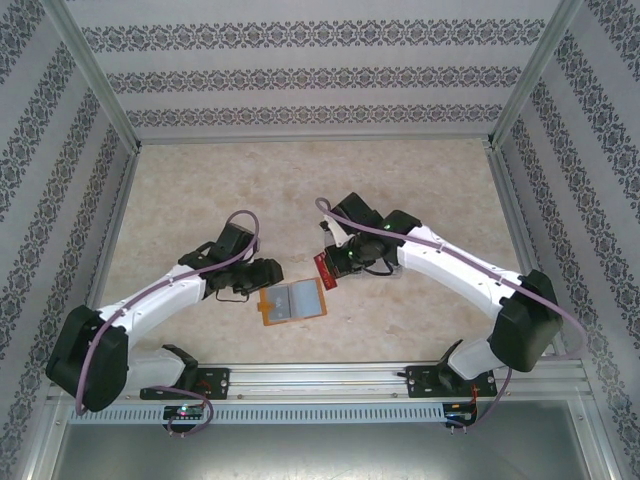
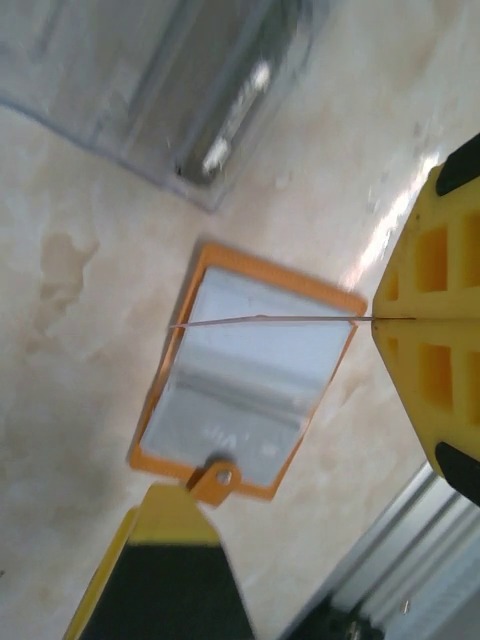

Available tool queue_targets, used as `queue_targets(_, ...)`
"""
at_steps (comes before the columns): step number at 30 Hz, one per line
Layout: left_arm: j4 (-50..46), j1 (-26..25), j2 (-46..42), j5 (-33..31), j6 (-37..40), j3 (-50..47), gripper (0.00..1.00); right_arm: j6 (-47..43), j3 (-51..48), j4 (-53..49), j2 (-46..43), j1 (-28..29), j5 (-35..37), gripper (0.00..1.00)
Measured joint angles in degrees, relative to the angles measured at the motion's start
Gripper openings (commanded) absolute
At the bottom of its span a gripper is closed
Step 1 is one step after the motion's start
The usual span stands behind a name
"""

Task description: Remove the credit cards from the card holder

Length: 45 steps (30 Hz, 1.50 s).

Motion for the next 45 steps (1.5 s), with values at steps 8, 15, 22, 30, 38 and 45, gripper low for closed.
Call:
queue_targets(8, -0.7, 0.0, -2.5, 0.0, 0.2, 2.9, 0.61, -16.3, 2.6, -8.5, -3.2, -0.6, 11.4, 0.00)
queue_targets(15, -1.3, 0.0, -4.6, 0.0, 0.9, 3.4, 0.92, -33.8, 2.0, -9.1, -7.9, -0.6, 22.1, 0.00)
queue_targets(22, -1.6, 0.0, -4.7, -0.7, 1.9, 3.5, 1.00, -50.1, -1.9, -8.5, -6.3, -0.6, 31.9, 0.00)
queue_targets(30, -2.6, 0.0, -4.7, -1.5, 3.1, 4.3, 1.00, -62.6, -5.2, -4.0, -4.4, -0.8, 38.2, 0.00)
queue_targets(38, -2.7, 0.0, -4.7, -1.5, 3.3, 4.3, 0.99, -67.1, -7.9, 0.4, -2.8, -2.8, 39.4, 0.00)
queue_targets(45, -2.8, 0.0, -4.7, -1.5, 3.3, 4.3, 1.00, -67.8, -8.3, 3.2, -0.7, -3.3, 39.3, 0.00)
